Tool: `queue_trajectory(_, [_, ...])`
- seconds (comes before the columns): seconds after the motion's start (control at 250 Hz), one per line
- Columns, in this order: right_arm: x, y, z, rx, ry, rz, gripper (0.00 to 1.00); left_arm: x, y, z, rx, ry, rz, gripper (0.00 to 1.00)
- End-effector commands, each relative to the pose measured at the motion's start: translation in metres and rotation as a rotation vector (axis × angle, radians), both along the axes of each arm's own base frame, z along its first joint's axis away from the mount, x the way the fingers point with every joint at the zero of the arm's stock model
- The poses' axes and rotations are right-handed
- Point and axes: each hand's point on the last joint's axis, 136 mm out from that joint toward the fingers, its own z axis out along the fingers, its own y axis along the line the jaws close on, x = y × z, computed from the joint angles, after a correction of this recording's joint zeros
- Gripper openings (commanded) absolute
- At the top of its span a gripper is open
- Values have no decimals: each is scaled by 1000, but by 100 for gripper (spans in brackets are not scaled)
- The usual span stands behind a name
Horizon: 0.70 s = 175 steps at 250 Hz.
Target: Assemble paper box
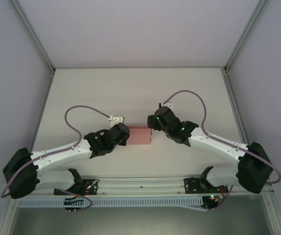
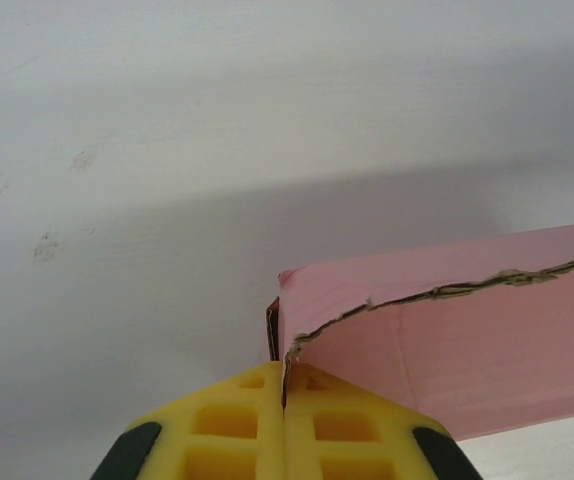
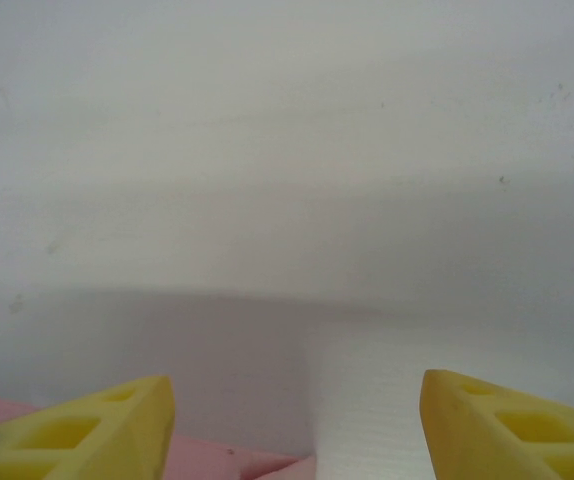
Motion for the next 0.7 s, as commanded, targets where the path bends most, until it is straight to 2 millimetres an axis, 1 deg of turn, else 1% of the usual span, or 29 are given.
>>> queue_trajectory(0.0, [-8,3,-17,4,88,27,64,-16,11,-21,86,87,-55,0])
queue_trajectory(0.128, [-19,5,-40,4,149,56,60,-15,10,-16,85,71,-65,0])
queue_trajectory(0.168, [-23,2,-47,4,169,47,59,-15,9,-14,81,69,-71,4])
queue_trajectory(0.216, [-27,-1,-55,1,191,43,56,-15,7,-11,73,64,-79,7])
queue_trajectory(0.284, [-33,-6,-66,0,215,28,56,-15,5,-5,61,59,-87,13])
queue_trajectory(0.315, [-36,-7,-70,1,227,28,56,-15,2,-2,52,60,-98,18])
queue_trajectory(0.355, [-39,-9,-75,3,240,20,56,-16,-1,3,37,61,-113,26])
queue_trajectory(0.399, [-42,-10,-80,7,255,18,55,-19,-8,10,15,67,-148,31])
queue_trajectory(0.435, [-46,-11,-84,10,267,16,55,-20,-12,17,-5,69,-163,37])
queue_trajectory(0.459, [-47,-12,-86,7,270,12,55,-21,-13,19,-11,71,-169,41])
queue_trajectory(0.495, [-49,-14,-89,4,275,5,55,-22,-14,24,-15,75,-181,44])
queue_trajectory(0.555, [-53,-17,-94,-5,285,-4,54,-23,-15,30,-13,82,-187,53])
queue_trajectory(0.587, [-54,-19,-97,-11,287,-10,54,-24,-15,33,-12,87,-187,59])
queue_trajectory(0.623, [-56,-20,-99,-13,292,-10,55,-23,-14,36,-12,91,-176,71])
queue_trajectory(0.663, [-58,-21,-103,-17,295,-7,54,-22,-13,38,-20,93,-166,76])
queue_trajectory(0.695, [-59,-22,-105,-19,294,-6,54,-20,-11,39,-30,99,-146,85])
